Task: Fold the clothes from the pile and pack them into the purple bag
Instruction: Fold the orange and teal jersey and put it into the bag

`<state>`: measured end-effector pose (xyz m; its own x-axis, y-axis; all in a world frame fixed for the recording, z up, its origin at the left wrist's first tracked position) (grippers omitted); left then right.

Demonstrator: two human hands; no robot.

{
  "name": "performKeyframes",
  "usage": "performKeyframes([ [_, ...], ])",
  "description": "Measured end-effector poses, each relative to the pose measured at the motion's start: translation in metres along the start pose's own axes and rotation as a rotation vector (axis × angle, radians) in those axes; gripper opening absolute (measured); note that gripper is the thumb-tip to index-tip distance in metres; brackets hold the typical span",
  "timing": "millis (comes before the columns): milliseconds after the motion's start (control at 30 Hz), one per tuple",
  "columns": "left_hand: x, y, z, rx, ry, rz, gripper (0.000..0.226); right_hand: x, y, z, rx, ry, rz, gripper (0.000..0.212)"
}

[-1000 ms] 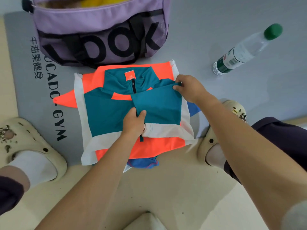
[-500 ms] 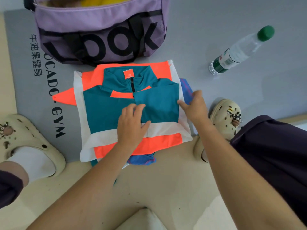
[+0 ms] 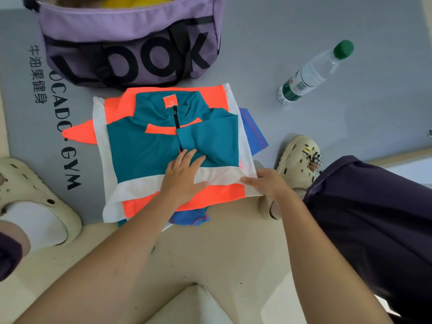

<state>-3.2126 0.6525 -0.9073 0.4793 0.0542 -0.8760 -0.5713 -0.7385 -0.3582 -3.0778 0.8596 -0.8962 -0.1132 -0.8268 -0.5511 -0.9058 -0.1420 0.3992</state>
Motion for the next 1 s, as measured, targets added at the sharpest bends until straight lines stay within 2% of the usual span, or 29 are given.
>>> performKeyframes([
  [33,-0.004,-0.002,0.001,-0.020,0.007,-0.025,0.073,-0.004,-0.001,-0.004,0.006,0.024,0.060,0.024],
  [100,-0.021,-0.014,0.002,-0.055,-0.109,-0.119,0.055,-0.009,-0.001,-0.011,0.016,0.107,0.237,0.030],
  [167,-0.037,-0.032,0.003,-0.145,-0.199,-0.369,0.042,-0.008,0.003,-0.019,0.027,0.229,0.438,0.032],
  [233,-0.035,-0.055,0.006,-0.262,-0.069,-0.659,0.042,0.002,0.016,-0.027,-0.007,0.359,0.534,0.028],
  [333,-0.022,-0.074,0.014,-0.428,0.078,-0.829,0.042,0.025,0.040,-0.037,-0.095,0.433,0.539,0.021],
  [433,-0.009,-0.062,0.020,-0.629,0.058,-0.870,0.028,0.038,0.052,-0.036,-0.137,0.395,0.485,0.018],
  [533,-0.006,-0.049,0.025,-0.617,0.019,-0.829,0.017,0.035,0.049,-0.029,-0.123,0.439,0.340,0.023],
  [600,-0.005,-0.043,0.026,-0.588,0.030,-0.836,0.016,0.020,0.051,-0.015,-0.085,0.348,0.257,0.031],
  [733,-0.009,-0.028,0.025,-0.546,0.027,-0.891,0.019,-0.004,0.086,0.035,0.017,-0.063,0.354,0.045],
  [833,-0.014,-0.012,0.020,-0.545,0.064,-0.914,0.026,0.004,0.126,0.064,-0.022,-0.135,0.252,0.049],
  [933,-0.017,0.008,0.015,-0.628,0.112,-1.069,0.024,0.006,0.148,0.081,-0.060,-0.187,0.112,0.031],
  [1000,-0.018,0.017,0.017,-0.698,0.085,-1.174,0.019,0.007,0.153,0.083,-0.047,-0.198,0.140,0.024],
])
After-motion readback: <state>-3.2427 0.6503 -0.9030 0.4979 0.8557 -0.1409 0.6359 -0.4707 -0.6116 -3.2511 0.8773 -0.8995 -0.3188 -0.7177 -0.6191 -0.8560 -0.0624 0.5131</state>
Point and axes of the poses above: each hand's wrist, its own z-axis towards the middle knuckle, its own x-axis out of the palm, y = z × x, the point moved 6 cm from there along z, towards the middle knuckle, and after that the axes turned 9 degrees about -y, right-handed, at the moved point
